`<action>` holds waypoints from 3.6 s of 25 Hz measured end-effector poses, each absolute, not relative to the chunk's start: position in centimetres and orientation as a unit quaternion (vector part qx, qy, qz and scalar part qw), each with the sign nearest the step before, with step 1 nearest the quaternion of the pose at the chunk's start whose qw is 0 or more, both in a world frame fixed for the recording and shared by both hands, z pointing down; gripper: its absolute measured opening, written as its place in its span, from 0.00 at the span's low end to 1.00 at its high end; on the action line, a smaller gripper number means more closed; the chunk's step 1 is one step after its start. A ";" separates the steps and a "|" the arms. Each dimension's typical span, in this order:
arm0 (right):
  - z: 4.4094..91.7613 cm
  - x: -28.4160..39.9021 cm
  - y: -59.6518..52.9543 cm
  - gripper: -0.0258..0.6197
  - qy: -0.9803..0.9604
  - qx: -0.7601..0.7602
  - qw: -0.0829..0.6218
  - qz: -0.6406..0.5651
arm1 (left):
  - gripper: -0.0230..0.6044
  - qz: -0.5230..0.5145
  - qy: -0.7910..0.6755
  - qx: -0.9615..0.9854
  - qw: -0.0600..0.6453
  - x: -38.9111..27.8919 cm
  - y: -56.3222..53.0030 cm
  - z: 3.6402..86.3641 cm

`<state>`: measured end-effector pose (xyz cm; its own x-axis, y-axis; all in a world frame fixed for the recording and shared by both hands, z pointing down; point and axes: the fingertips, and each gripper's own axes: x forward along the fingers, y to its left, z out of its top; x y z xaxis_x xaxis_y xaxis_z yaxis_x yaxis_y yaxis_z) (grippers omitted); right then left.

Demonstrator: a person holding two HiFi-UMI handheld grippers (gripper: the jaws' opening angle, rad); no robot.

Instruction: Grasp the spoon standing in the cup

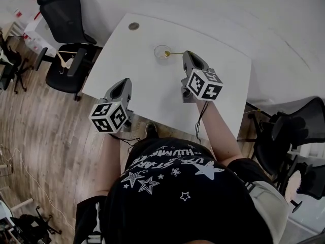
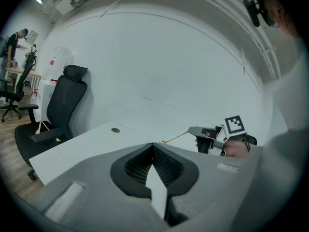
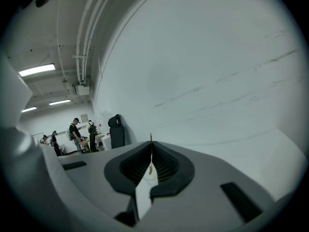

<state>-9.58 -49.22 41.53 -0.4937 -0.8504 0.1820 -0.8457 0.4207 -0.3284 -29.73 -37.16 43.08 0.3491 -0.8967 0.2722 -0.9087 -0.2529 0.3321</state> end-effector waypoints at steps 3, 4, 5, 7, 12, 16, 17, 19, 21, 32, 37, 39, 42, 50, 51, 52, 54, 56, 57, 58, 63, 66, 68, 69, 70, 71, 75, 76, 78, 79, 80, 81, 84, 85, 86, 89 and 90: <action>40.6 -8.5 -48.1 0.07 0.846 -0.498 0.014 -0.187 | 0.05 0.013 -0.575 0.789 0.218 -28.9 -35.9 42.9; 40.4 -8.2 -47.7 0.07 0.848 -0.496 0.016 -0.187 | 0.05 0.012 -0.576 0.788 0.217 -28.5 -35.5 42.8; 40.2 -7.9 -47.3 0.07 0.849 -0.494 0.018 -0.187 | 0.05 0.012 -0.577 0.788 0.215 -28.1 -35.2 42.6; 40.3 -7.3 -46.3 0.07 0.852 -0.489 0.018 -0.189 | 0.05 0.011 -0.578 0.788 0.213 -27.3 -34.2 42.5; 40.8 -6.0 -43.4 0.07 0.860 -0.472 0.011 -0.194 | 0.05 0.009 -0.586 0.781 0.214 -25.3 -31.6 42.5; 41.3 -4.8 -41.1 0.07 0.866 -0.459 0.007 -0.197 | 0.05 0.008 -0.595 0.774 0.214 -23.8 -29.1 42.7; 41.5 -4.6 -40.6 0.07 0.868 -0.456 0.007 -0.198 | 0.05 0.008 -0.597 0.773 0.214 -23.4 -28.4 42.8; 41.6 -4.1 -39.4 0.07 0.870 -0.451 0.006 -0.199 | 0.05 0.009 -0.601 0.770 0.215 -22.8 -27.1 43.0; 41.7 -3.5 -38.2 0.07 0.873 -0.446 0.006 -0.199 | 0.05 0.007 -0.606 0.766 0.216 -22.2 -25.8 43.2; 42.5 0.3 -32.9 0.07 0.881 -0.426 0.006 -0.207 | 0.05 -0.006 -0.628 0.747 0.216 -18.5 -19.8 43.3; 43.1 1.0 -31.4 0.06 0.886 -0.409 0.000 -0.221 | 0.05 -0.006 -0.645 0.731 0.222 -17.8 -17.4 43.5; 43.6 1.3 -30.6 0.07 0.887 -0.402 -0.003 -0.228 | 0.05 -0.005 -0.653 0.722 0.227 -17.5 -16.2 43.8; 44.7 1.6 -29.5 0.07 0.890 -0.389 -0.009 -0.237 | 0.05 -0.006 -0.667 0.708 0.234 -17.3 -14.5 44.5; 47.4 0.7 -28.1 0.07 0.894 -0.365 -0.034 -0.258 | 0.05 0.008 -0.684 0.683 0.256 -17.5 -11.7 46.4; 47.6 0.5 -28.1 0.07 0.894 -0.363 -0.037 -0.260 | 0.05 0.007 -0.686 0.681 0.257 -17.6 -11.5 46.5; 47.9 0.2 -28.0 0.06 0.894 -0.361 -0.040 -0.262 | 0.05 0.007 -0.687 0.679 0.257 -17.7 -11.2 46.5; 48.4 -0.4 -27.8 0.06 0.895 -0.358 -0.046 -0.264 | 0.05 0.006 -0.690 0.675 0.261 -18.1 -10.8 46.9; 48.8 -1.1 -27.7 0.06 0.896 -0.353 -0.051 -0.266 | 0.05 0.004 -0.692 0.670 0.267 -18.4 -10.3 47.4; 48.8 -1.3 -27.6 0.06 0.896 -0.351 -0.051 -0.267 | 0.05 0.002 -0.693 0.668 0.270 -18.5 -10.0 47.6; 48.9 -1.6 -27.4 0.06 0.897 -0.348 -0.051 -0.268 | 0.05 0.000 -0.694 0.666 0.273 -18.6 -9.6 47.9; 48.5 -2.5 -25.4 0.06 0.901 -0.336 -0.049 -0.270 | 0.05 -0.011 -0.700 0.655 0.284 -18.8 -6.9 48.8; 48.0 -2.4 -23.7 0.06 0.903 -0.334 -0.048 -0.265 | 0.05 -0.021 -0.701 0.654 0.283 -18.6 -5.4 48.6; 47.6 -2.2 -22.6 0.06 0.904 -0.333 -0.048 -0.262 | 0.05 -0.024 -0.700 0.656 0.281 -18.3 -4.4 48.4; 47.5 -2.0 -22.0 0.06 0.905 -0.333 -0.048 -0.261 | 0.05 -0.024 -0.700 0.657 0.280 -18.0 -3.8 48.4; 47.4 -1.7 -21.5 0.06 0.905 -0.333 -0.049 -0.259 | 0.05 -0.024 -0.700 0.657 0.279 -17.8 -3.3 48.2; 47.3 -1.5 -21.0 0.06 0.906 -0.333 -0.050 -0.258 | 0.05 -0.025 -0.700 0.658 0.277 -17.6 -2.9 48.0; 46.6 -0.8 -19.4 0.06 0.907 -0.332 -0.045 -0.254 | 0.05 -0.032 -0.704 0.658 0.266 -16.8 -1.0 46.9; 46.4 -0.7 -18.8 0.06 0.908 -0.331 -0.044 -0.252 | 0.05 -0.033 -0.705 0.657 0.264 -16.6 -0.4 46.7; 46.1 -0.7 -17.7 0.06 0.911 -0.326 -0.044 -0.248 | 0.05 -0.037 -0.709 0.655 0.260 -16.5 0.7 46.4; 45.9 -0.7 -17.1 0.06 0.913 -0.323 -0.044 -0.245 | 0.05 -0.039 -0.710 0.653 0.258 -16.4 1.3 46.2; 45.7 -0.7 -16.5 0.06 0.914 -0.321 -0.044 -0.243 | 0.05 -0.041 -0.712 0.652 0.257 -16.3 1.9 46.1; 45.5 -0.7 -15.9 0.06 0.916 -0.318 -0.044 -0.242 | 0.05 -0.043 -0.714 0.651 0.256 -16.2 2.5 46.0; 45.1 -0.3 -14.2 0.06 0.918 -0.313 -0.044 -0.238 | 0.05 -0.046 -0.717 0.649 0.252 -15.6 4.3 45.6; 45.0 0.0 -13.7 0.06 0.919 -0.313 -0.043 -0.237 | 0.05 -0.047 -0.717 0.648 0.251 -15.3 4.9 45.5; 44.8 0.2 -13.2 0.06 0.919 -0.314 -0.042 -0.237 | 0.05 -0.048 -0.718 0.648 0.249 -15.0 5.4 45.4; 44.5 1.0 -11.5 0.06 0.919 -0.313 -0.039 -0.237 | 0.05 -0.050 -0.719 0.649 0.245 -14.3 7.1 45.0; 44.4 1.2 -10.9 0.06 0.919 -0.313 -0.039 -0.236 | 0.05 -0.050 -0.719 0.649 0.243 -14.1 7.7 44.9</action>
